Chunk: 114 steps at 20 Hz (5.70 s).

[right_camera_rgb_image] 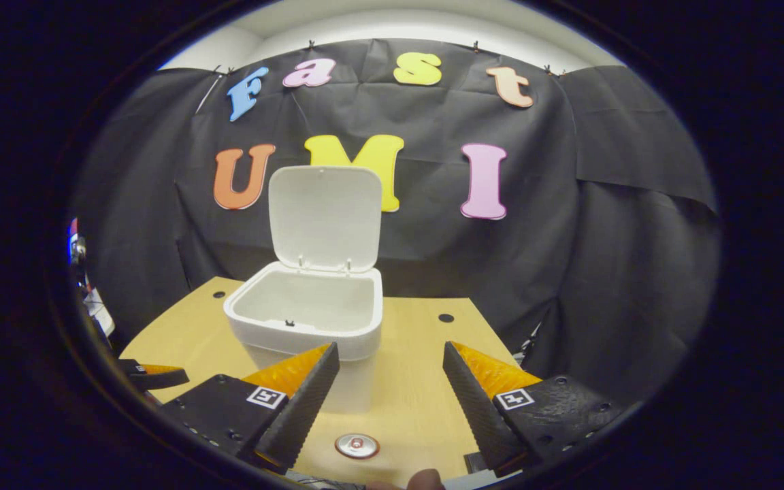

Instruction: Press the lid of the desktop garbage bin to open it, pick up the crumpled paper on the desktop and throw it into the bin, then pick up the pop can on the desktop and drop it into the bin, and finally close the garbage bin lid.

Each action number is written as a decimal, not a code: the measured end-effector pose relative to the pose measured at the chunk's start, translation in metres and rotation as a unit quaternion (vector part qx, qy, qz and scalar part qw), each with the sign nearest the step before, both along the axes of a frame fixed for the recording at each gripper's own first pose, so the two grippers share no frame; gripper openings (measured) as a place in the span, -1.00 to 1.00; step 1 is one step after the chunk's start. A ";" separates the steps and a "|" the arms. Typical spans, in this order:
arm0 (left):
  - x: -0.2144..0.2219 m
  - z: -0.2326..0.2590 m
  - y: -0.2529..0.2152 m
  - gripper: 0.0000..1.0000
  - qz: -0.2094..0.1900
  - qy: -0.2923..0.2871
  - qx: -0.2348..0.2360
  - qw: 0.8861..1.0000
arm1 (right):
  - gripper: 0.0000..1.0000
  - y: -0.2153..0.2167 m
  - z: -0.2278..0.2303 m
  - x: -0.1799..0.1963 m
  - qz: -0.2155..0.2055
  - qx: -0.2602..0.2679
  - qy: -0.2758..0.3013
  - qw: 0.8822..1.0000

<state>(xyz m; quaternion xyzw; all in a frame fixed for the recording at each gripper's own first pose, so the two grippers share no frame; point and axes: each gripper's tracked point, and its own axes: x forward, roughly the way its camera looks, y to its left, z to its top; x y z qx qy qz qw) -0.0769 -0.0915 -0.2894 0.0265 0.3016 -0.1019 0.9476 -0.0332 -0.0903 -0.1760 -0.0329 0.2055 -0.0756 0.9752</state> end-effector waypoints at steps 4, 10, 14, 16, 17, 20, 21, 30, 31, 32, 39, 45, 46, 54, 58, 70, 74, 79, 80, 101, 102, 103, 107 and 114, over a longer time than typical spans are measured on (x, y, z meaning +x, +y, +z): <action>-0.025 -0.054 -0.008 0.94 0.008 0.070 -0.009 0.997 | 0.92 -0.004 -0.028 -0.015 -0.002 -0.005 0.032 0.999; -0.045 -0.108 -0.010 0.95 0.005 0.126 0.007 0.992 | 0.92 -0.001 -0.054 -0.032 0.002 -0.007 0.063 0.998; -0.050 -0.130 -0.012 0.95 0.021 0.151 0.006 0.988 | 0.92 0.001 -0.073 -0.046 -0.001 0.000 0.089 0.996; -0.048 -0.137 -0.009 0.95 0.030 0.155 0.005 0.987 | 0.92 -0.002 -0.081 -0.052 0.001 -0.005 0.101 0.995; -0.047 -0.141 -0.008 0.95 0.031 0.159 0.008 0.987 | 0.92 -0.003 -0.084 -0.054 0.000 -0.004 0.106 0.994; -0.046 -0.149 -0.007 1.00 0.030 0.168 0.016 0.985 | 0.97 -0.004 -0.090 -0.056 -0.003 -0.001 0.114 0.993; -0.045 -0.151 -0.007 1.00 0.028 0.171 0.019 0.985 | 0.97 -0.004 -0.093 -0.059 -0.002 -0.001 0.117 0.993; -0.019 -0.156 0.000 0.70 0.026 0.172 0.053 0.983 | 0.97 -0.001 -0.122 -0.085 0.003 0.020 0.154 0.988; -0.015 -0.157 0.001 0.67 0.027 0.171 0.058 0.983 | 0.97 0.001 -0.126 -0.087 0.007 0.023 0.160 0.987; -0.011 -0.158 0.005 0.55 0.027 0.171 0.060 0.983 | 0.92 0.003 -0.131 -0.091 0.011 0.025 0.168 0.985; 0.000 -0.159 0.011 -0.19 0.028 0.164 0.068 0.984 | 0.96 0.012 -0.157 -0.110 0.016 0.045 0.202 0.978; -0.006 -0.135 0.010 -0.37 0.034 0.150 0.053 0.987 | 0.92 0.021 -0.183 -0.119 0.017 0.059 0.231 0.971; -0.004 -0.121 0.015 -0.37 0.035 0.142 0.053 0.988 | 0.92 0.022 -0.190 -0.122 0.019 0.060 0.239 0.969; 0.050 0.064 0.049 -0.31 0.049 0.016 0.036 0.998 | 0.92 0.033 -0.242 -0.115 0.020 0.072 0.279 0.957; 0.069 0.157 0.057 -0.38 0.047 -0.050 0.027 0.997 | 0.92 0.034 -0.251 -0.096 0.011 0.076 0.282 0.956; 0.087 0.237 0.053 -0.39 0.037 -0.112 0.021 0.993 | 0.91 0.037 -0.281 -0.058 -0.007 0.101 0.298 0.949; 0.096 0.252 0.053 -0.38 0.041 -0.124 0.021 0.991 | 0.65 0.034 -0.275 -0.058 0.006 0.088 0.296 0.951; 0.112 0.277 0.043 -0.39 0.039 -0.149 0.008 0.988 | 0.61 0.037 -0.251 -0.052 0.008 0.109 0.288 0.951; 0.115 0.279 0.038 -0.39 0.037 -0.146 0.001 0.989 | 0.63 0.035 -0.245 -0.051 0.005 0.113 0.284 0.952; 0.208 0.274 -0.058 -0.22 -0.016 -0.111 -0.023 0.993 | 0.61 -0.032 -0.126 -0.025 -0.036 0.102 0.187 0.976; 0.210 0.272 -0.060 -0.11 -0.015 -0.108 -0.021 0.994 | 0.61 -0.033 -0.124 -0.025 -0.035 0.103 0.185 0.977; 0.211 0.271 -0.059 0.14 -0.014 -0.109 -0.018 0.994 | 0.61 -0.033 -0.122 -0.024 -0.033 0.102 0.184 0.977; 0.210 0.272 -0.053 0.55 0.001 -0.114 -0.005 0.993 | 0.61 -0.034 -0.125 -0.024 -0.029 0.096 0.190 0.977; 0.208 0.277 -0.047 1.00 -0.008 -0.124 0.000 0.992 | 0.62 -0.040 -0.114 -0.020 -0.021 0.069 0.191 0.979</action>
